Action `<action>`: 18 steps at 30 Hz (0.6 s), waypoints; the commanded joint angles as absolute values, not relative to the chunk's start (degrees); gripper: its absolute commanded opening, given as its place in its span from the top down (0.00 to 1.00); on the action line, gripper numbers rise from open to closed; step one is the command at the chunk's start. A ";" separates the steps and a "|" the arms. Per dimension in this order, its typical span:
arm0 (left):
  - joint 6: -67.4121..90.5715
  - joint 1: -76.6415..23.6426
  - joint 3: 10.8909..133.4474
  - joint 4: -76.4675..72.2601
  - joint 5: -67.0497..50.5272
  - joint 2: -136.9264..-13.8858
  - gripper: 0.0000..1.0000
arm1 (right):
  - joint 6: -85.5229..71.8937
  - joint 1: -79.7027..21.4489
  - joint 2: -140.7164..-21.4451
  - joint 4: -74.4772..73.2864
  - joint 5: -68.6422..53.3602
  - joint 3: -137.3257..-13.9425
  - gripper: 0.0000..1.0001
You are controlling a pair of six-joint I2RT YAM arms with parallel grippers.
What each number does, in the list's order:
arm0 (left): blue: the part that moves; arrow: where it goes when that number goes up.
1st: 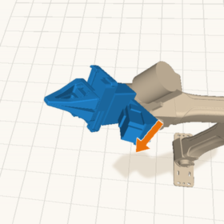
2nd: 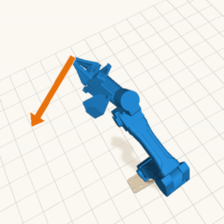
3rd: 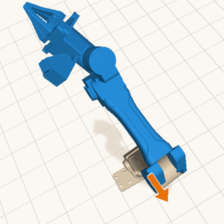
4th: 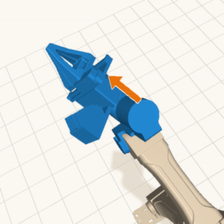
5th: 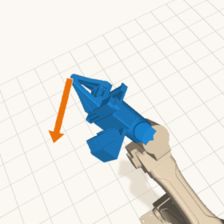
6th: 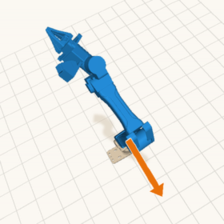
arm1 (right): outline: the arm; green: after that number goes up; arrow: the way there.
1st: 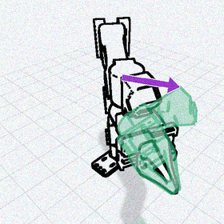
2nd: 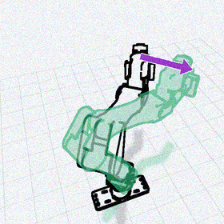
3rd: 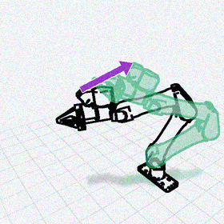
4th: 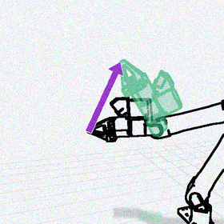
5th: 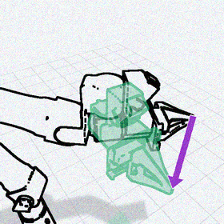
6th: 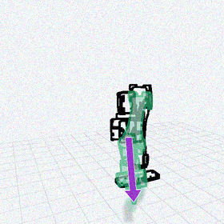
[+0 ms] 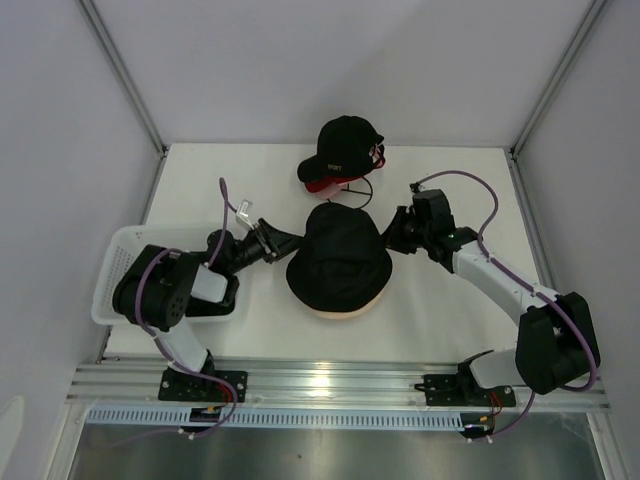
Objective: Stack the hats
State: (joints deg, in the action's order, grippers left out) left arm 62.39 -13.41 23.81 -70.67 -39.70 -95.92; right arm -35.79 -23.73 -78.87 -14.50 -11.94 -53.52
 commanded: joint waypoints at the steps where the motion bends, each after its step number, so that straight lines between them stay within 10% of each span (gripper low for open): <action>1: 66.89 -12.83 24.70 -92.46 -42.81 -99.31 0.49 | -34.98 -24.52 -78.93 -13.54 -10.55 -55.90 1.00; 6: 65.83 -12.83 24.60 -92.46 -42.27 -98.26 0.53 | -34.98 -24.61 -79.01 -13.54 -10.28 -56.07 1.00; 13: 68.64 -11.08 24.09 -92.46 -43.59 -96.51 0.22 | -34.89 -24.70 -80.16 -14.06 -9.85 -57.04 1.00; 18: 73.73 -8.35 18.82 -92.37 -40.18 -90.11 0.18 | -34.98 -24.61 -79.89 -14.50 -9.14 -57.13 1.00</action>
